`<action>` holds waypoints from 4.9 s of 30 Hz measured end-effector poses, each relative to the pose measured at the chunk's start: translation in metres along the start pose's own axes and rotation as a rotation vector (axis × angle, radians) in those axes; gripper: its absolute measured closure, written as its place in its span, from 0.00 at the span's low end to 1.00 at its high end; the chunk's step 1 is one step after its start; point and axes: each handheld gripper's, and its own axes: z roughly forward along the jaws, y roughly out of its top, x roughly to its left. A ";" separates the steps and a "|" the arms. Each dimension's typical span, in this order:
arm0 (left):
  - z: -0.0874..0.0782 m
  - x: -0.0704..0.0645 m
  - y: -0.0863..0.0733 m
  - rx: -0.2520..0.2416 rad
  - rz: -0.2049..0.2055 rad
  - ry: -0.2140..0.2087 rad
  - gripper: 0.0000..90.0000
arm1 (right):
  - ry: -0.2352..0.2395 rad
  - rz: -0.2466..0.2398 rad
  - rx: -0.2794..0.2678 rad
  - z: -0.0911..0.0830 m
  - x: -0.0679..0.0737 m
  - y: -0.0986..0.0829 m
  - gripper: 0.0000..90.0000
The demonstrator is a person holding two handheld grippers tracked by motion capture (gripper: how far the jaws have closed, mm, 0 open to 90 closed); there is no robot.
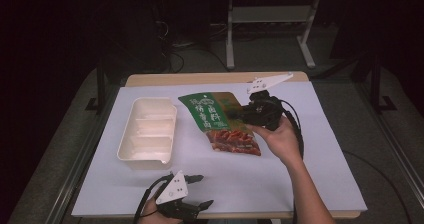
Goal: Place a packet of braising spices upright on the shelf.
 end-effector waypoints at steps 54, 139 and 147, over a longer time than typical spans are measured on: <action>-0.022 -0.005 -0.016 -0.008 0.030 -0.007 0.27 | 0.160 -0.078 -0.145 0.101 0.063 0.081 1.00; -0.016 -0.010 -0.019 0.008 0.053 -0.022 0.26 | 0.145 -0.049 0.174 0.216 0.054 0.053 0.99; -0.017 -0.010 -0.019 0.007 0.063 -0.016 0.26 | 0.156 -0.072 0.058 0.193 0.076 0.053 0.99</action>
